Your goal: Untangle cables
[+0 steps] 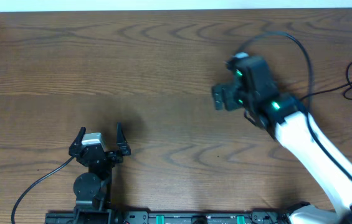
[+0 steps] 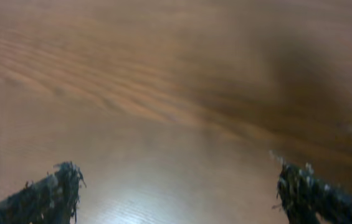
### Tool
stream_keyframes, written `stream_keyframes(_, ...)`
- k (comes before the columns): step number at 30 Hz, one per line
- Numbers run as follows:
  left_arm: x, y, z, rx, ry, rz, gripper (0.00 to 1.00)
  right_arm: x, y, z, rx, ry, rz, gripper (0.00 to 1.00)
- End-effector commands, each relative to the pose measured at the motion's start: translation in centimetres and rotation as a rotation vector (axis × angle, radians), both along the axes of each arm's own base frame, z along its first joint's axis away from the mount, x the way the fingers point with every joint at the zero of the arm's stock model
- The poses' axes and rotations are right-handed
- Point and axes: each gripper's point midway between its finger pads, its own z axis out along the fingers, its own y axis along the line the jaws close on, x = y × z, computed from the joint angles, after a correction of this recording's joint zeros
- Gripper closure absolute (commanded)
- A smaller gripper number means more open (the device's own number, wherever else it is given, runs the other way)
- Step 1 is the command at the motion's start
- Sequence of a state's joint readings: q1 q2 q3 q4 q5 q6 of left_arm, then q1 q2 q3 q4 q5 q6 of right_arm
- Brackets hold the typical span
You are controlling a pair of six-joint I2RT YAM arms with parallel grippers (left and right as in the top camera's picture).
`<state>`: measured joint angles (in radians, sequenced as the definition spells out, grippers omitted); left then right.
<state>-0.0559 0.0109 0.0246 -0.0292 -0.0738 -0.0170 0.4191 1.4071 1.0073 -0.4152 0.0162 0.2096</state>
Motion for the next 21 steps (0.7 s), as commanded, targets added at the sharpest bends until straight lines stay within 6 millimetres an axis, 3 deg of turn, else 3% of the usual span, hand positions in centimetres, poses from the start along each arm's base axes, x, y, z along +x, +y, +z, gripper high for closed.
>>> stream_keyframes(1, -0.1, 0.1, -1.8, 0.023, 0.055, 0.003, 0.0, -1.4, -3.2, -0.1, 0.06, -0.081, -0.096, 0.01)
stream_keyframes(7, -0.1, 0.1, -1.8, 0.023, 0.055, 0.003, 0.0, -3.3, -7.0, 0.2, 0.139, -0.301, -0.178, 0.01)
stream_keyframes(11, -0.1, 0.1, -1.8, 0.023, 0.055, 0.003, 0.0, -4.5, -8.5, 0.4, 0.175, -0.421, -0.21, 0.01)
stream_keyframes(21, -0.1, 0.1, -1.8, 0.023, 0.055, 0.004, 0.0, -8.4, -11.1, -1.4, 0.201, -0.56, -0.266, 0.01)
